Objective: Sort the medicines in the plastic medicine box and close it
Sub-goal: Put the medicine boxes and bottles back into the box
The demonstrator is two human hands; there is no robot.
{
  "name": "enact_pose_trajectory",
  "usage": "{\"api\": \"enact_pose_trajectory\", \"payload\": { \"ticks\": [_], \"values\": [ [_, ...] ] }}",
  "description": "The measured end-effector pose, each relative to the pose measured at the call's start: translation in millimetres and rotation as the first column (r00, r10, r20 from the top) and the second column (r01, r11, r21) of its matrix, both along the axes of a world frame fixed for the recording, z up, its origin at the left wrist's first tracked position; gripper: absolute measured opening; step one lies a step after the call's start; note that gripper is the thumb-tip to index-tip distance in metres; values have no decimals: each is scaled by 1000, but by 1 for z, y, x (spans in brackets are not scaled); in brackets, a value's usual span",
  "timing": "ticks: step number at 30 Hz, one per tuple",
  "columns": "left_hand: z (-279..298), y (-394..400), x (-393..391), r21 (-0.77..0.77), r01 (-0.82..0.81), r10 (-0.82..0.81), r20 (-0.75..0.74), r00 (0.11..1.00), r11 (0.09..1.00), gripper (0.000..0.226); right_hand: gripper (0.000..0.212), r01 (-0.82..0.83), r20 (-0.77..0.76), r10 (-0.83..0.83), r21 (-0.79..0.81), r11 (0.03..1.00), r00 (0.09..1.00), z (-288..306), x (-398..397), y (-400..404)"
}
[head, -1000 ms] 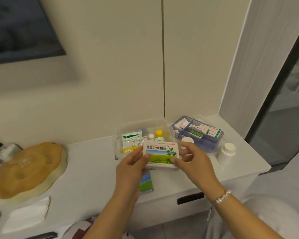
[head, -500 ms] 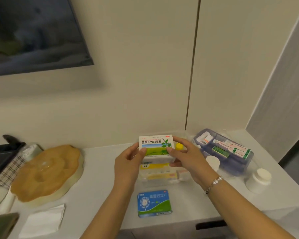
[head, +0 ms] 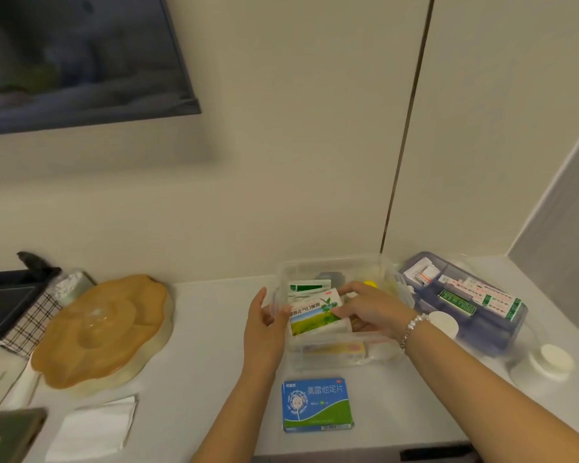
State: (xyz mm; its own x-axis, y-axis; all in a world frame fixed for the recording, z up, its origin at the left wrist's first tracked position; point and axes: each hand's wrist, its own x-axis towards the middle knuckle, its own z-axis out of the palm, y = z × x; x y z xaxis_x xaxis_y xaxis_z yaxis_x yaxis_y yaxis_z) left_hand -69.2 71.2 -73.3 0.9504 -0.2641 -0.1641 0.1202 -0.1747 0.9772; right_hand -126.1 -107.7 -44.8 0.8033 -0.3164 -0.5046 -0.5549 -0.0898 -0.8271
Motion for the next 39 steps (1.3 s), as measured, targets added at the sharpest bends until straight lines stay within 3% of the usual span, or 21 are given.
{"api": "enact_pose_trajectory", "payload": {
  "ticks": [4, 9, 12, 15, 18, 21, 28, 32, 36, 39],
  "values": [
    [-7, -2, -1, -24, 13, -13, -13, 1000, 1000, 31, 23, -79, -49, 73, -144, 986, 996, -11, 4, 1],
    [-6, -3, -7, -71, -22, 19, -44, 999, 997, 35, 26, -123, -72, 103, -398, 909, 992, -17, 9, 1],
    [-4, -4, -8, -46, -20, 19, -17, 1000, 999, 40, 36, -120, -89, 89, -468, 875, 992, -17, 6, 3],
    [0, -3, -14, -26, -26, 26, -15, 1000, 999, 23, 37, 23, 56, 6, -513, 858, 998, -14, -3, 7],
    [7, -3, -24, 90, -6, 3, 28, 1000, 996, 47, 29, 168, 271, -31, -499, 850, 962, -9, -21, 15],
    [18, -4, -37, 155, -41, 20, 137, 990, 987, 57, 24, 258, 388, -55, -495, 829, 920, -6, -46, 17],
    [36, -27, -71, 29, -16, 6, 308, 951, 999, 39, 22, 487, 521, -154, -596, 638, 840, -2, -107, -9],
    [40, -54, -95, -27, 39, -31, 261, 965, 999, 31, 18, 535, 512, -225, -608, 586, 829, -7, -136, -34],
    [32, -84, -115, 28, 164, -166, 255, 952, 986, 26, 23, 534, 460, -274, -684, 497, 845, -12, -161, -54],
    [24, -108, -131, 108, 266, -284, 237, 929, 958, 26, 25, 490, 402, -291, -788, 372, 868, -20, -177, -66]
  ]
}}
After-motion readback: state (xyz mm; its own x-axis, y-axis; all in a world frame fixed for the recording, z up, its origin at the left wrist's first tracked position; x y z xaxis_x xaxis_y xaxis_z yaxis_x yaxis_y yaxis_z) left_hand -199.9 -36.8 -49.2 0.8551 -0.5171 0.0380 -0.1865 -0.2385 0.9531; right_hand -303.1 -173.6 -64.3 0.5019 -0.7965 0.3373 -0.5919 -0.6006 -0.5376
